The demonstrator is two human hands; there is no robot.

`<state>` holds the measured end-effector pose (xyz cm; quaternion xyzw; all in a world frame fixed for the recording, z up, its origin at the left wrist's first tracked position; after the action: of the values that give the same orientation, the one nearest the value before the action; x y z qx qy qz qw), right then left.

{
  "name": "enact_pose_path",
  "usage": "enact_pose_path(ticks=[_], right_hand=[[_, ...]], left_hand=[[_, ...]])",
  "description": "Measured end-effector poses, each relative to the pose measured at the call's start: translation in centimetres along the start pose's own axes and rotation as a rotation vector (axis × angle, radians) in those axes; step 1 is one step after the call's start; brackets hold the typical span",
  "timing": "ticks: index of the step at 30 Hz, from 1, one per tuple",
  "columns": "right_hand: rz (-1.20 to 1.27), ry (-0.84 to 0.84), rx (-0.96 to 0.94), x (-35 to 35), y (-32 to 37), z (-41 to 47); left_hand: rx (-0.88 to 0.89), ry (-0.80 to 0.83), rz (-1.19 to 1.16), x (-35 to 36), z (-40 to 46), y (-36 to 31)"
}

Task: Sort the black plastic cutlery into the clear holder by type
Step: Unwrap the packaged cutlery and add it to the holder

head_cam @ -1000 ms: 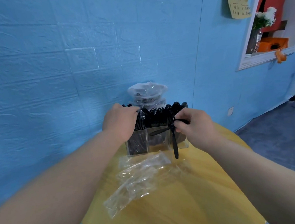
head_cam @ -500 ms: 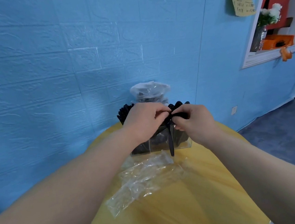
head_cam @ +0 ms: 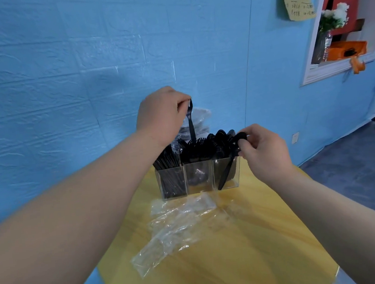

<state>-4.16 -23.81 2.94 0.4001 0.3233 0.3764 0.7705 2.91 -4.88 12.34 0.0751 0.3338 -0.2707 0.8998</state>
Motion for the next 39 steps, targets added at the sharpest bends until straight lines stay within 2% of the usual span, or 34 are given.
enact_pose_path(ticks=[5, 12, 14, 17, 20, 22, 26, 33, 39], right_hand=[[0.033, -0.019, 0.033, -1.2, -0.9, -0.2], [-0.087, -0.070, -0.063, -2.6, -1.6, -0.2], [-0.125, -0.081, -0.085, -3.1, -1.6, 0.2], [-0.115, -0.160, -0.186, -4.3, -0.2, 1.5], [-0.081, -0.266, -0.366, -5.4, 2.8, 3.4], [-0.103, -0.276, -0.443, -5.5, 4.1, 4.6], [-0.218, -0.180, -0.506, -3.8, 3.5, 5.8], [-0.357, -0.078, -0.540, -0.6, -0.8, 6.6], [-0.473, 0.074, -0.578, 1.8, -3.6, 5.9]], left_hand=[[0.007, 0.177, 0.111, 3.9, -1.6, 0.5], [0.201, 0.552, 0.377, 9.1, -3.6, -0.5], [0.240, 0.617, 0.440, 9.9, -4.1, -0.9], [0.258, 0.602, 0.488, 10.0, -4.4, -1.8], [0.294, 0.484, 0.445, 10.1, -4.8, -2.7], [0.322, 0.426, 0.399, 10.3, -5.3, -3.1], [0.357, 0.413, 0.362, 11.1, -5.5, -3.7], [0.370, 0.527, 0.400, 12.6, -5.1, -3.5], [0.385, 0.462, 0.417, 12.7, -5.2, -3.7]])
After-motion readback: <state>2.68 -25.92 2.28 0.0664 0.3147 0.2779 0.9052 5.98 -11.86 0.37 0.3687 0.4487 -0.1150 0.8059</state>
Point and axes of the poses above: each hand's wrist, its own z-axis towards the middle knuckle, its own x-axis out of the palm, y = z × x, the point moved 5 cm from there along z, towards the middle knuckle, and after that the axes turned 15 degrees about z, right-handed, at the moved point
